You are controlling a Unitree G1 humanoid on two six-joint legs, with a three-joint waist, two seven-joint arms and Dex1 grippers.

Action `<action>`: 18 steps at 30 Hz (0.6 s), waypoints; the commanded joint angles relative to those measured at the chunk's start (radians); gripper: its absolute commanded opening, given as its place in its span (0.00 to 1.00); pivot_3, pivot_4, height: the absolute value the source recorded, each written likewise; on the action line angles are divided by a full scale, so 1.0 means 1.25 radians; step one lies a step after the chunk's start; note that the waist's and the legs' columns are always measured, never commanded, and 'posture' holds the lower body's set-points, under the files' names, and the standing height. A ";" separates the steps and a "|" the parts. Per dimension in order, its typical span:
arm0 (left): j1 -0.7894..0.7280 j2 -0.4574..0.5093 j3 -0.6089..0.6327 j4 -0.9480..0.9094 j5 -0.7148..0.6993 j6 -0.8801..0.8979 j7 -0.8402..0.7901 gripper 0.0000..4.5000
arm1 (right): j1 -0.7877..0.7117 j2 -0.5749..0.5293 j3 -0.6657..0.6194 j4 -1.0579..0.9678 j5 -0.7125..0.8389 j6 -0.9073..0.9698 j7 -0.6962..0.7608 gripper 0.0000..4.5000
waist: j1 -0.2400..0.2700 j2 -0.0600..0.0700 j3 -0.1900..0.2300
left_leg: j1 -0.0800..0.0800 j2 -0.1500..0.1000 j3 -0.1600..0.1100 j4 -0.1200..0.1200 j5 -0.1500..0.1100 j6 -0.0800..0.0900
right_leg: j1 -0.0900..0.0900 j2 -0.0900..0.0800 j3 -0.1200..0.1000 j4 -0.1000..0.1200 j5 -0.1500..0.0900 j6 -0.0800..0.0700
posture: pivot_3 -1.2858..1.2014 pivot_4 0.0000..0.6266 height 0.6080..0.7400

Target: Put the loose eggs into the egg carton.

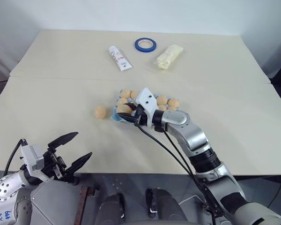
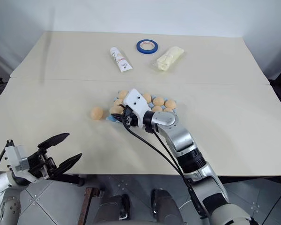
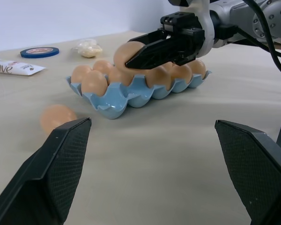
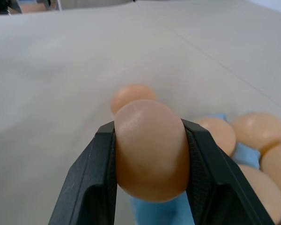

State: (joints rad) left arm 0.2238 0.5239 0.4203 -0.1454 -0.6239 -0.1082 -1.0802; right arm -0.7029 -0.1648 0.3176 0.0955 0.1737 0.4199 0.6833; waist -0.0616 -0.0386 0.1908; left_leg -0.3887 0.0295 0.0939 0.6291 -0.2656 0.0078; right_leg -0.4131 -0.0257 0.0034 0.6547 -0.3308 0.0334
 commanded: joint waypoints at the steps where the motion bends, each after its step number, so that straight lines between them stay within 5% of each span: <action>1: 0.004 -0.003 0.013 -0.021 -0.018 -0.013 0.000 1.00 | -0.024 0.008 -0.011 -0.002 -0.007 -0.019 0.003 0.49 | -0.001 0.000 0.000 | 0.000 0.000 0.000 0.000 0.000 0.000 | 0.000 0.000 0.000 0.000 0.000 0.000 | 0.52 0.24 1.00; 8: -0.005 -0.001 0.012 -0.013 -0.018 -0.014 -0.003 1.00 | -0.017 0.003 -0.015 -0.011 -0.008 -0.018 0.011 1.00 | -0.002 0.000 0.000 | 0.000 0.000 0.000 0.000 0.000 0.000 | 0.000 0.000 0.000 0.000 0.000 0.000 | 0.52 0.24 1.00; 18: -0.041 -0.004 0.019 -0.002 -0.011 -0.014 0.031 1.00 | 0.023 -0.075 -0.090 -0.128 0.078 -0.003 0.094 1.00 | 0.001 0.000 0.000 | 0.000 0.000 0.000 0.000 0.000 0.000 | 0.000 0.000 0.000 0.000 0.000 0.000 | 0.52 0.24 1.00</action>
State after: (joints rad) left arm 0.1798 0.5223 0.4200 -0.1413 -0.6253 -0.1107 -1.0622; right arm -0.6895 -0.2350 0.2514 0.0121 0.2193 0.4187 0.7606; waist -0.0600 -0.0382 0.1911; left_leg -0.3890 0.0296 0.0937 0.6286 -0.2657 0.0077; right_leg -0.4131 -0.0258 0.0033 0.6540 -0.3308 0.0333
